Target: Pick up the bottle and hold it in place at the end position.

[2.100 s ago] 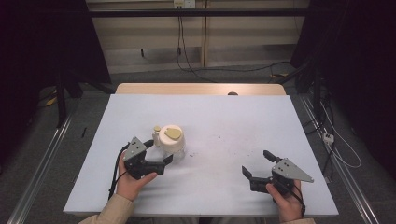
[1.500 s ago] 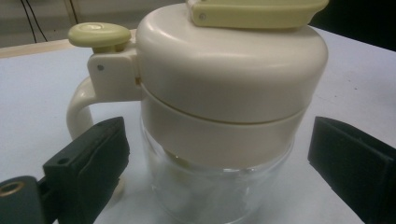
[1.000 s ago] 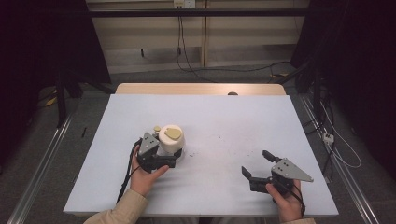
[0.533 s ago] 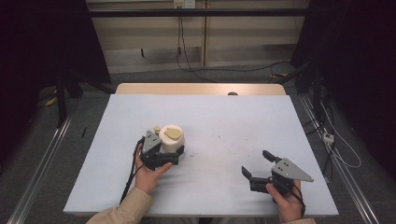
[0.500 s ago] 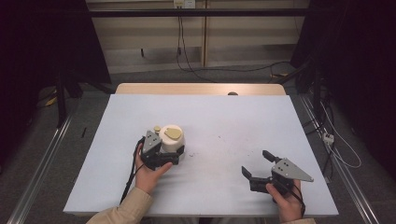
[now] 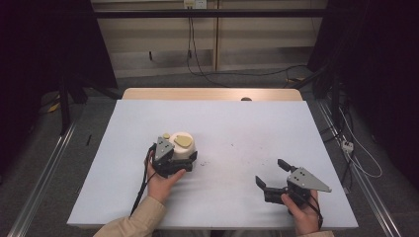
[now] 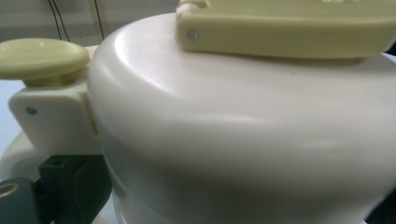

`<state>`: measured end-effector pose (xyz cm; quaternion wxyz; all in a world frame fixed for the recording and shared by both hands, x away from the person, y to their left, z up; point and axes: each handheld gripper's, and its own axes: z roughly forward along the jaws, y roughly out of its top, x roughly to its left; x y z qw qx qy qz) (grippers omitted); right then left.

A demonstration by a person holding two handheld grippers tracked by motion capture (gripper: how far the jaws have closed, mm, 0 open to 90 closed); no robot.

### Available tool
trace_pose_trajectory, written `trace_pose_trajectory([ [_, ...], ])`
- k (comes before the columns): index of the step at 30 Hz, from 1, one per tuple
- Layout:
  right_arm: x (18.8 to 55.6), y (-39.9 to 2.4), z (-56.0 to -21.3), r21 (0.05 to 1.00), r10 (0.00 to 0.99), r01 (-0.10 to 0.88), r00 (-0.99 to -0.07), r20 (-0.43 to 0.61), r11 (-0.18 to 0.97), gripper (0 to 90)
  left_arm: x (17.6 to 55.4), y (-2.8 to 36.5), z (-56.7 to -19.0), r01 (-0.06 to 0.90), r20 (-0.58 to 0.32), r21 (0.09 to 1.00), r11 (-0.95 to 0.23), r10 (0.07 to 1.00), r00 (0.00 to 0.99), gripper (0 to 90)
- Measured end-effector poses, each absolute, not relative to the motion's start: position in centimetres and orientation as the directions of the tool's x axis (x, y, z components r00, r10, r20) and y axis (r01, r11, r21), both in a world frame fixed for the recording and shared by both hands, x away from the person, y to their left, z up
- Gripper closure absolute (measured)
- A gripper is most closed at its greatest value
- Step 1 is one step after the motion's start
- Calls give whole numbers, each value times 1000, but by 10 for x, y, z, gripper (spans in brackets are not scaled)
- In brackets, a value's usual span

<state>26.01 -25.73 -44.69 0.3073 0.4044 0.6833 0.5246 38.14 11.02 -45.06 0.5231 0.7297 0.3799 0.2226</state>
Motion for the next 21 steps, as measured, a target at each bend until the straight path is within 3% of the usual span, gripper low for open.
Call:
trace_pose_trajectory([
  [21,261,-257,-447,966,873,228,-488,5,122,48,381,108,-450,314,-72,937,-151,798,598,50],
])
